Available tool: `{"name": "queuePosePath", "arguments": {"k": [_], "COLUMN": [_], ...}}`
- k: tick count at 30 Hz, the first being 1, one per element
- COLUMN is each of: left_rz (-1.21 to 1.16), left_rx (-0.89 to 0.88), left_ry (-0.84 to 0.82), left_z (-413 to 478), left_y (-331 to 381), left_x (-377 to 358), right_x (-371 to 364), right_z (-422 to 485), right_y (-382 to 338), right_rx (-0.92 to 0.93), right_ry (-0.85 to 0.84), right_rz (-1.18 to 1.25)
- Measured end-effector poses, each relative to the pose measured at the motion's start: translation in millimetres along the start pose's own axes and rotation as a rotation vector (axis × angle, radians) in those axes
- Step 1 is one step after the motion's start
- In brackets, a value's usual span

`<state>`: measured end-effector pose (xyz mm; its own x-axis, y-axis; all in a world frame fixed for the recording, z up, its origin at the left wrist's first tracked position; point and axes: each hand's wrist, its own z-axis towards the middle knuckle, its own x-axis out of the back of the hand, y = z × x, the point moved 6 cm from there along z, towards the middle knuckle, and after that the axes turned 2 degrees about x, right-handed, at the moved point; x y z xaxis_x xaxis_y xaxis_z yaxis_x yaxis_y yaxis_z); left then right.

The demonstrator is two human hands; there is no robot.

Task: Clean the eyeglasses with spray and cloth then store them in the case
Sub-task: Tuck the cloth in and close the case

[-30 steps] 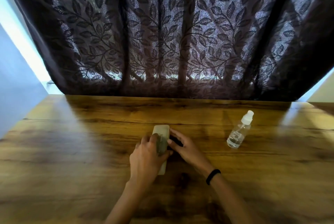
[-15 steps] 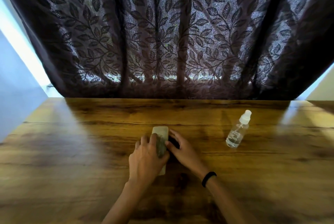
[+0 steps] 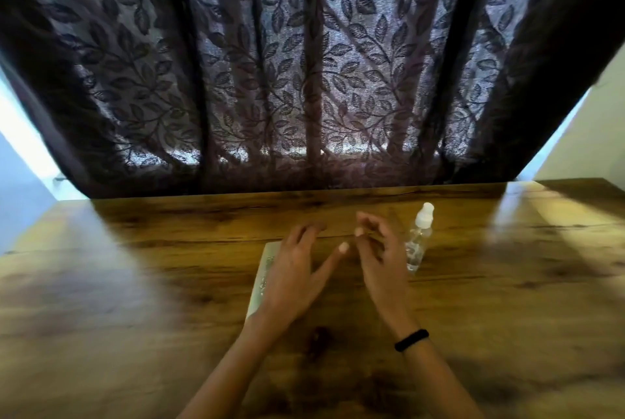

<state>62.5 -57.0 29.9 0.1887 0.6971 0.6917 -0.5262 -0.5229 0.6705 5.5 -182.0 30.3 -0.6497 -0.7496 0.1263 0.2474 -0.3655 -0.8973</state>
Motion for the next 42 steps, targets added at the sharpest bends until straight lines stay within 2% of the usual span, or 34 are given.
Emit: {"name": "queuePosePath", "arguments": {"k": [4, 8, 10, 12, 14, 22, 29, 36, 42], "left_rz": [-0.423, -0.461, -0.494, -0.509, -0.527, -0.57, -0.639, -0.658, -0.619], "left_rx": [0.053, 0.079, 0.12, 0.133, 0.114, 0.187, 0.265, 0.32, 0.35], "left_ry": [-0.28, -0.47, -0.494, -0.496, -0.501, -0.383, -0.191, -0.148, -0.101], "left_z": [24, 36, 37, 36, 33, 34, 46, 46, 38], "left_y": [37, 56, 60, 61, 60, 34, -11, -41, -50], "left_x": [-42, -84, -95, -100, -102, -69, -10, 6, 7], "right_x": [47, 79, 83, 77, 67, 22, -45, -83, -84], "right_z": [0, -1, -1, -4, -7, -1, 16, 17, 15], "right_y": [-2, 14, 36, 54, 61, 45, 29, 33, 34], "right_rx": [0.06, 0.027, -0.114, -0.253, -0.309, -0.292, -0.314, -0.38, -0.383], "right_ry": [0.345, 0.504, 0.438, 0.288, 0.175, 0.036, -0.228, -0.384, -0.438], "right_rz": [0.038, 0.052, 0.015, 0.046, 0.096, 0.141, 0.175, 0.143, 0.105]}}
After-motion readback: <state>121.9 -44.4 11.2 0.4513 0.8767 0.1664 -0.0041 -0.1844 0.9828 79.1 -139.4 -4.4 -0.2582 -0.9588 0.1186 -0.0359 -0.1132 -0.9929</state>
